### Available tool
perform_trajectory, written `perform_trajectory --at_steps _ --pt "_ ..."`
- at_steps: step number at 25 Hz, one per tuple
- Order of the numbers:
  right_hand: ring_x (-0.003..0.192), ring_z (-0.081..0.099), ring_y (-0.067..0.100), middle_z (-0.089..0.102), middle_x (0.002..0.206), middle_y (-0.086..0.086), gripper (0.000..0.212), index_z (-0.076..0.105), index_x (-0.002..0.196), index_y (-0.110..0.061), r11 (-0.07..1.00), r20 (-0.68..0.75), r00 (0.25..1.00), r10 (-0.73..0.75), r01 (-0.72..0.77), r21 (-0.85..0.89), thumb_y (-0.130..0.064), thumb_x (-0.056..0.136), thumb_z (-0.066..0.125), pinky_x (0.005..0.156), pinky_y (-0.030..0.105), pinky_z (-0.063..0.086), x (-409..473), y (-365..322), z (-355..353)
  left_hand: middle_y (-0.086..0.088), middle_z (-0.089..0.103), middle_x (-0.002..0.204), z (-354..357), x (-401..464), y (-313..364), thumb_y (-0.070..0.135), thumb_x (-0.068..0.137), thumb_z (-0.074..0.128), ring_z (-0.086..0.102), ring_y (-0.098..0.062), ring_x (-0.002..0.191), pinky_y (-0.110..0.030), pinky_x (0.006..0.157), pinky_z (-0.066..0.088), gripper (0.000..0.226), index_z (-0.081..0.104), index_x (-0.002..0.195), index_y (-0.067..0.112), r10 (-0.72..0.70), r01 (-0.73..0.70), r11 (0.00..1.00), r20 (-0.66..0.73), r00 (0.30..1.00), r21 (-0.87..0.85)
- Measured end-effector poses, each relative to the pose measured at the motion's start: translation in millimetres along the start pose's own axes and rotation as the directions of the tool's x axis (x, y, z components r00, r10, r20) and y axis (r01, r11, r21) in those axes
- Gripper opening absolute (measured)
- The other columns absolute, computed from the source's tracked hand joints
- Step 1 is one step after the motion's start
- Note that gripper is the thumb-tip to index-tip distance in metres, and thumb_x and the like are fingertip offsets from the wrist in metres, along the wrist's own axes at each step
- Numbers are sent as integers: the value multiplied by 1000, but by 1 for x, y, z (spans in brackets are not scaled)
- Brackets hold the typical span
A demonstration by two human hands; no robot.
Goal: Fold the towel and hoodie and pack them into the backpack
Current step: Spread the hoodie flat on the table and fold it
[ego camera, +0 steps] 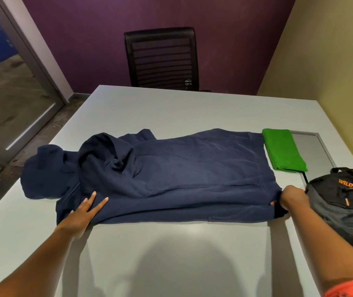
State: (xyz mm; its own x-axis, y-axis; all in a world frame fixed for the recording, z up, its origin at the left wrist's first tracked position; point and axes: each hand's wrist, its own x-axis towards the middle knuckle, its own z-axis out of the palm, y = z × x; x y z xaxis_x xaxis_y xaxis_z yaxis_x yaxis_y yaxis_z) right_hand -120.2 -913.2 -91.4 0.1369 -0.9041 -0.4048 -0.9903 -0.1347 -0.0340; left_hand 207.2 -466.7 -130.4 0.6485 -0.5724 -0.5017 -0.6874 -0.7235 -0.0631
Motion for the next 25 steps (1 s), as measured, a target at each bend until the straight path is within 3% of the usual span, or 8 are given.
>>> perform_trajectory --at_steps 2,5,8,9,11,14,21,25 --pt "123 49 37 52 132 23 37 52 124 3 1000 -42 999 10 -10 19 -8 90 53 96 39 43 -5 -6 8 0 -29 152 8 -6 10 3 93 41 -11 -25 145 -49 115 17 85 -22 143 30 -74 73 997 38 997 39" --pt "126 41 34 46 136 17 36 44 130 -7 995 -223 975 1 -23 -97 -9 94 39 99 39 38 -16 -21 13 -4 -31 151 6 -14 16 20 87 55 -18 -26 143 -53 113 13 97 -24 143 27 -184 184 979 8 983 -88" --pt "119 44 37 50 129 20 35 49 124 -4 921 -414 823 -389 349 -172 -8 89 49 95 44 39 -21 -39 19 -7 -25 154 9 -12 7 23 85 60 -15 -26 144 -52 115 11 98 -16 146 22 -250 242 906 22 968 -348" --pt "122 43 36 50 132 19 40 50 126 -5 847 -377 762 -526 507 -157 -14 88 56 98 45 40 -25 -46 24 -7 -25 154 11 -12 6 19 88 56 -14 -26 144 -51 115 10 92 -15 146 25 -233 238 891 59 971 -387" --pt "137 31 29 34 150 10 59 36 143 -17 701 -125 690 -713 706 -103 -36 90 55 111 41 30 -38 -61 38 -10 -26 153 18 -12 5 14 93 47 -14 -29 144 -48 116 10 83 -14 146 30 -183 209 919 109 977 -334" --pt "147 5 23 0 159 -2 70 6 149 -38 682 286 706 -648 705 -194 -52 92 45 117 47 15 -48 -77 54 -12 -27 152 14 -8 7 7 96 39 -10 -33 144 -43 117 14 78 -17 145 30 -191 227 950 176 966 -215" --pt "146 16 24 5 159 2 78 14 149 -33 646 521 720 -458 672 -361 -39 87 60 118 36 19 -39 -98 23 -12 -19 155 -33 -5 21 9 97 35 18 -34 142 -37 111 31 76 -20 145 28 -242 209 970 455 857 121" --pt "141 28 23 26 155 1 71 22 148 -27 661 553 689 -470 689 -297 -39 89 59 115 30 24 -38 -108 11 -4 36 148 -84 7 29 38 86 58 42 -24 129 -30 99 40 70 28 145 14 -235 218 971 521 821 96"
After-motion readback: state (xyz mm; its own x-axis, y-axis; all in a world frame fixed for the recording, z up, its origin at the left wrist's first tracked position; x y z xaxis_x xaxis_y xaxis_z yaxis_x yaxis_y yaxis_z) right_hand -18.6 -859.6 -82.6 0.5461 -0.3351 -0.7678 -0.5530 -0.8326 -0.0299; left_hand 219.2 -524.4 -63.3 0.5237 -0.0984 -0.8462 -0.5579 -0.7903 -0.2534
